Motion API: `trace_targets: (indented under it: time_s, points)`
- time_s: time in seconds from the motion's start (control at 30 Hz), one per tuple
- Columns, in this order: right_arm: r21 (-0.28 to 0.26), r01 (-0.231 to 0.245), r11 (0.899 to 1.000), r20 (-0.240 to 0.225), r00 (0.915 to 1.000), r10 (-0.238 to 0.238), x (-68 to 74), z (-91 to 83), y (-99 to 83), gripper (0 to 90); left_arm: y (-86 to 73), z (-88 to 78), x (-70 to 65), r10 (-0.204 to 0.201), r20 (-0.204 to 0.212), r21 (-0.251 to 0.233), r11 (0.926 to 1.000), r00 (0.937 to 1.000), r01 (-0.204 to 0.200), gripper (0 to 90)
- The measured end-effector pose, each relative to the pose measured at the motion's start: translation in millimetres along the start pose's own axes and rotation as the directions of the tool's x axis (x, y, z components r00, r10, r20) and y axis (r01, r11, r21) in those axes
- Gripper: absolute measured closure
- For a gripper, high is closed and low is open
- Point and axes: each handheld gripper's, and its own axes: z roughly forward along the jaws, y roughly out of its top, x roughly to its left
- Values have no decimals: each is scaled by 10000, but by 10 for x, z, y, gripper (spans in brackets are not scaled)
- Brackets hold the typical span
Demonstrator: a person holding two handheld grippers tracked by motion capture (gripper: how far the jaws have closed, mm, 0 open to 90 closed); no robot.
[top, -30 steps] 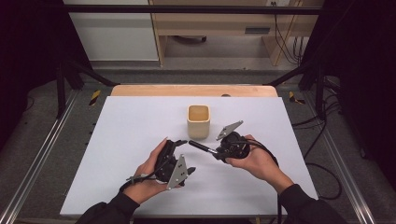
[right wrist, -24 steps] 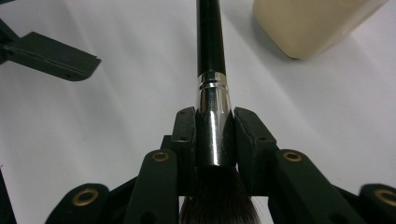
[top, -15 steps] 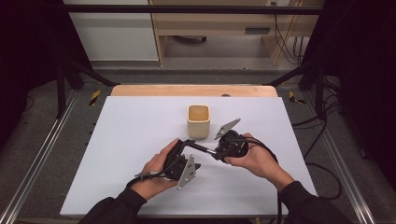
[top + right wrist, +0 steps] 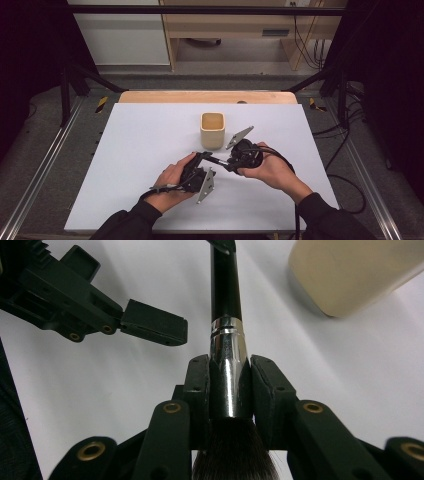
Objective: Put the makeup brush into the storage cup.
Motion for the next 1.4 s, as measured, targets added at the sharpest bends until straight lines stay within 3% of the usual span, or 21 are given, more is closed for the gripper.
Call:
trace_targets:
  time_s: [0.5, 0.53, 0.7, 0.73, 1.4]
  points:
    - [69, 78, 9999, -199, 9998, -77, 39, 50, 30, 708, 15, 26, -40, 260, -105, -73, 9996, 9996, -261, 449]
    - [45, 126, 9999, -228, 9997, -125, 37, 55, 32, 708, 9, 27, -38, 411, -135, -22, 9992, 9991, -411, 452]
    - [69, 162, 9998, -247, 9996, -161, 42, 73, 39, 708, -20, 39, -60, 269, -159, -96, 9996, 9995, -271, 482]
    - [71, 109, 9999, -257, 9996, -107, 46, 76, 41, 708, -22, 31, -54, 435, -144, 38, 9990, 9989, -435, 485]
    - [142, 222, 9997, -388, 9990, -216, 67, 114, 67, 708, -29, 39, -83, 838, -165, 104, 9964, 9963, -836, 579]
